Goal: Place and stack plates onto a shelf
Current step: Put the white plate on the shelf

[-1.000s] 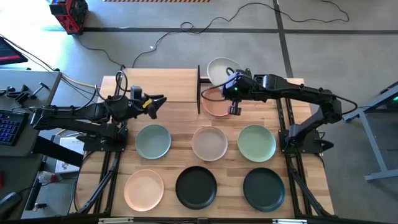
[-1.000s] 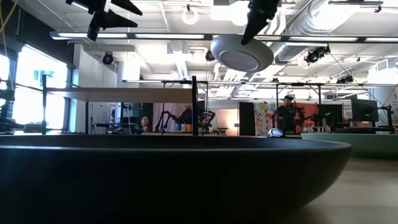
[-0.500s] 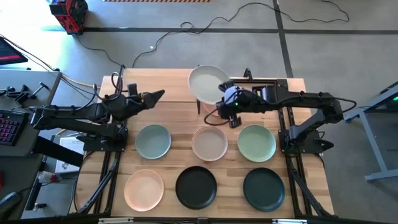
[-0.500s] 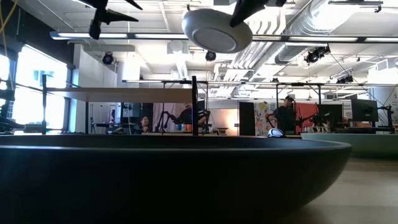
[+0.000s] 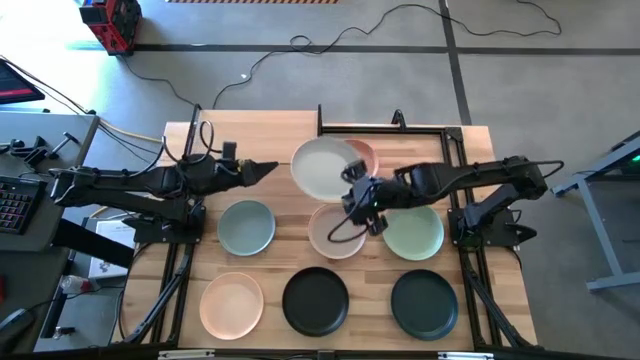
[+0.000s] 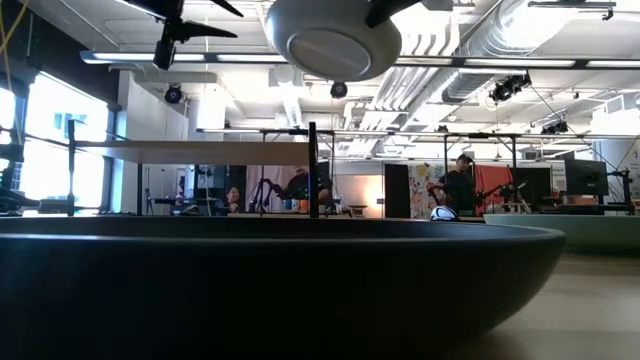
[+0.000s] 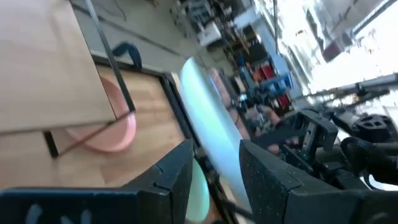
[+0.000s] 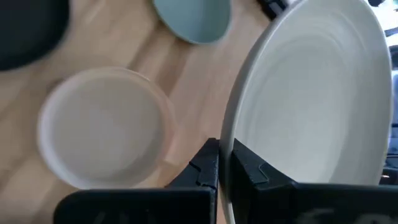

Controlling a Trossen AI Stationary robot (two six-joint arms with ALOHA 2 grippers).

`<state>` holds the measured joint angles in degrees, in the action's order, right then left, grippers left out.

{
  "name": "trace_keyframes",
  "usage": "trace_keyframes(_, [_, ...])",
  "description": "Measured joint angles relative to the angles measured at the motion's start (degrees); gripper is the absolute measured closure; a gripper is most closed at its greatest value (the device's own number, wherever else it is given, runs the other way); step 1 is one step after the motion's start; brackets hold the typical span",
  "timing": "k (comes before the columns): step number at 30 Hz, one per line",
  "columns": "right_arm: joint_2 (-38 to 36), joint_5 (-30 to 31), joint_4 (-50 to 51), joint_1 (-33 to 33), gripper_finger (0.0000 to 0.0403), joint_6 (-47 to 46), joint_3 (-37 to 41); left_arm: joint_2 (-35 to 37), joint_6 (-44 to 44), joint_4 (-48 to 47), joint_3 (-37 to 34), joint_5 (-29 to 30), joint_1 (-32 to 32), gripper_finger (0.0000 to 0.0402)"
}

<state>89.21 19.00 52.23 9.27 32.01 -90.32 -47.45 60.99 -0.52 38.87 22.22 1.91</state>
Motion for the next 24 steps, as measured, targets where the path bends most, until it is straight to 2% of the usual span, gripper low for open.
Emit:
trace_keyframes(9, [3.68,-0.58,3.83,4.94,0.0403,-9.65,0.02,0.20,1.49,-1.00,0.00,-6.54,0.00,0.0282])
trace_keyframes(16, [5.00,-1.35,3.81,6.24,0.0403,-16.25,0.02,1.29,1.47,-1.26,0.02,-11.80,0.67,0.0282])
trace_keyframes(20, [5.07,-2.64,3.70,6.21,0.0403,-19.87,0.02,1.34,-0.15,-9.02,4.22,-16.66,3.04,0.0282])
trace_keyframes(24, [5.07,-3.23,3.65,6.21,0.0403,-21.07,0.02,0.72,-5.12,-21.05,10.80,-17.63,5.17,0.0282])
